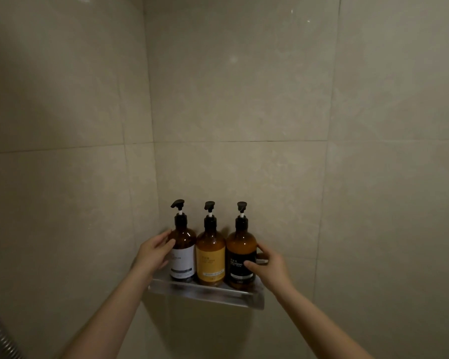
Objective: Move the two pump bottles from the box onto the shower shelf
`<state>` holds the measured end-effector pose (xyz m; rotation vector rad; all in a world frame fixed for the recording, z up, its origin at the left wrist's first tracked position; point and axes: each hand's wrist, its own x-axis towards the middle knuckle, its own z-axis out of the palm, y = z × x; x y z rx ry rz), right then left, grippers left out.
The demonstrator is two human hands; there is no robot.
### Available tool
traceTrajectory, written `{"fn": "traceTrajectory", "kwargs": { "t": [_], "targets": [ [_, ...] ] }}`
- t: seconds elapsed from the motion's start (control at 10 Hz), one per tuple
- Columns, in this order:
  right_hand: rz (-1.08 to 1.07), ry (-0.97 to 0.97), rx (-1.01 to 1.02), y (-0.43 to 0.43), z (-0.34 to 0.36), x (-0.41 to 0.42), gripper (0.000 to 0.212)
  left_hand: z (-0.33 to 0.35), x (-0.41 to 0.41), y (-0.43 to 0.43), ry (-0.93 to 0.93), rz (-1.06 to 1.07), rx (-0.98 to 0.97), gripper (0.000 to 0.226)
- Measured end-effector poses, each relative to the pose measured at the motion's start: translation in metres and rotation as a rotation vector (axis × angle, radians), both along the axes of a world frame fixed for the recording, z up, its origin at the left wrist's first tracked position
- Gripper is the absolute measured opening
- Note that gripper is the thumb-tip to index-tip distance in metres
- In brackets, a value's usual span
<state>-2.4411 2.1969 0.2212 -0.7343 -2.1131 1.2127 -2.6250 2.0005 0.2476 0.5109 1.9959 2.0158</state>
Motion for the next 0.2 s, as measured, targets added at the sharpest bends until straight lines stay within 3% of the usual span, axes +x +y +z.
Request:
{"fn": "traceTrajectory", "kwargs": {
  "t": [0.2],
  "targets": [
    [0.036, -0.133, 0.099, 0.006, 0.014, 0.004, 0.08, 0.014, 0.014, -0.007, 0.172, -0.007, -0.159, 0.062]
  ]
}}
